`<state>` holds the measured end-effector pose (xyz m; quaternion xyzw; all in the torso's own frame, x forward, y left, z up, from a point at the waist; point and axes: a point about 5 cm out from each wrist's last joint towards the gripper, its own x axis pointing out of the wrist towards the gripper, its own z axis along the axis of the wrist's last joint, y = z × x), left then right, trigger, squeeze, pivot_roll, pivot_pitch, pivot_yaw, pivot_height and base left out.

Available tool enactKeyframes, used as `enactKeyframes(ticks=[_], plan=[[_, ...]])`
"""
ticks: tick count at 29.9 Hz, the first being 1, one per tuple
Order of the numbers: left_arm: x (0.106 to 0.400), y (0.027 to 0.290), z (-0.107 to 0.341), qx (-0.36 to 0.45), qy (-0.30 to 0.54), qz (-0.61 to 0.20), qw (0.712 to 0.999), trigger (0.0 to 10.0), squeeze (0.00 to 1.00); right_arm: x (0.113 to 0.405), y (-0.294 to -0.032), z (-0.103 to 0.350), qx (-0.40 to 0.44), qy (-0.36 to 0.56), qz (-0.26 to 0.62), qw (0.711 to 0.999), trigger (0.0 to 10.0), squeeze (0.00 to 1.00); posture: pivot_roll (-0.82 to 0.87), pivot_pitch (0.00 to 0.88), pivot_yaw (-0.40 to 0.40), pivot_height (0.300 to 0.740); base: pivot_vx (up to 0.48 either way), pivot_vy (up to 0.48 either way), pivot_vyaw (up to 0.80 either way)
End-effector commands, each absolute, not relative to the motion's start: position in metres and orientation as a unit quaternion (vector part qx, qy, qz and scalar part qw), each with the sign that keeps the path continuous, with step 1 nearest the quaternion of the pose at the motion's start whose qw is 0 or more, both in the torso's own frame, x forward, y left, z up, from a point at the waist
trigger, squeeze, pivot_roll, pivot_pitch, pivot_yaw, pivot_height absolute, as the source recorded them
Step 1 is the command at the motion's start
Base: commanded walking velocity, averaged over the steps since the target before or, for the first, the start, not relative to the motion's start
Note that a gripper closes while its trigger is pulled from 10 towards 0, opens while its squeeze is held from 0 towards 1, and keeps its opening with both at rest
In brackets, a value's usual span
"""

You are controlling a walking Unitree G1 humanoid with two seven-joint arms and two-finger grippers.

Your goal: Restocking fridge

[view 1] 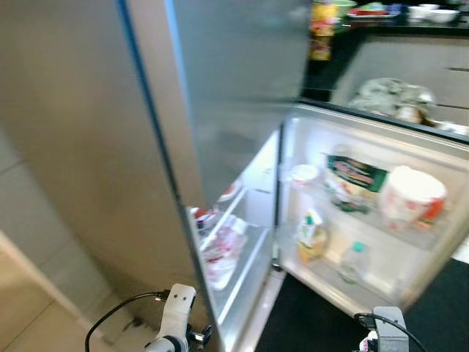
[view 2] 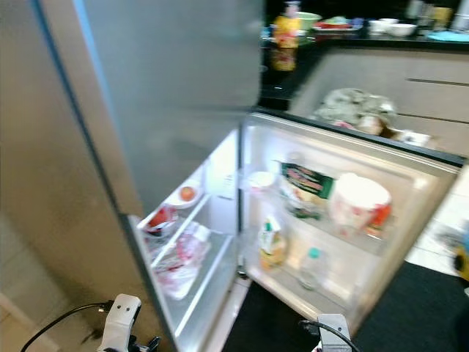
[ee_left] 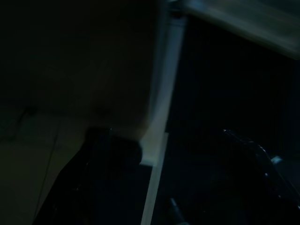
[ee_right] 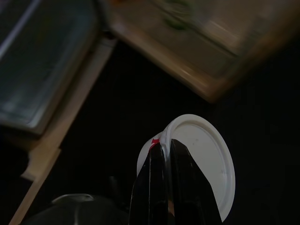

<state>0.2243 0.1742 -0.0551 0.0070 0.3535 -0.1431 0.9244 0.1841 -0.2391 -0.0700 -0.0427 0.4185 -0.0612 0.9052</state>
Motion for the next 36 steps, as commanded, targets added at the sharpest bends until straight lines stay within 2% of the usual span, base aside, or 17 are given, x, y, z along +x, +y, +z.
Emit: enactKeyframes(ticks=[1, 8, 12, 22, 25, 36], plan=[[0.218, 0.182, -0.059, 0.02, 0.364, -0.136, 0.921, 10.0, 0.0, 0.187, -0.234, -0.069, -0.039, 0.41, -0.051, 0.91, 10.0, 0.0, -0.15, 0.0, 0.049, 0.74, 0.0, 0.0, 0.0], [0.215, 0.188, -0.06, -0.004, 0.366, -0.103, 0.925, 10.0, 0.0, 0.194, -0.233, -0.066, -0.046, 0.401, -0.04, 0.914, 10.0, 0.0, -0.14, 0.0, 0.039, 0.74, 0.0, 0.0, 0.0], [0.213, 0.19, -0.061, -0.003, 0.368, -0.099, 0.925, 10.0, 0.0, 0.199, -0.23, -0.064, -0.077, 0.401, -0.008, 0.913, 10.0, 0.0, -0.14, 0.0, 0.036, 0.74, 0.0, 0.0, 0.0], [0.206, 0.193, -0.066, 0.001, 0.381, -0.091, 0.92, 10.0, 0.0, 0.197, -0.229, -0.064, -0.081, 0.4, -0.006, 0.913, 10.0, 0.0, -0.14, 0.0, 0.034, 0.74, 0.0, 0.0, 0.8], [0.205, 0.193, -0.066, 0.001, 0.381, -0.09, 0.92, 10.0, 0.0, 0.197, -0.232, -0.064, -0.062, 0.397, -0.024, 0.916, 10.0, 0.0, -0.14, 0.0, 0.034, 0.74, 0.0, 0.0, 0.0], [0.207, 0.194, -0.065, -0.002, 0.382, -0.091, 0.92, 10.0, 0.0, 0.197, -0.235, -0.063, -0.072, 0.393, -0.026, 0.916, 10.0, 0.0, -0.15, 0.005, 0.046, 0.74, 0.0, 0.0, 0.0]])
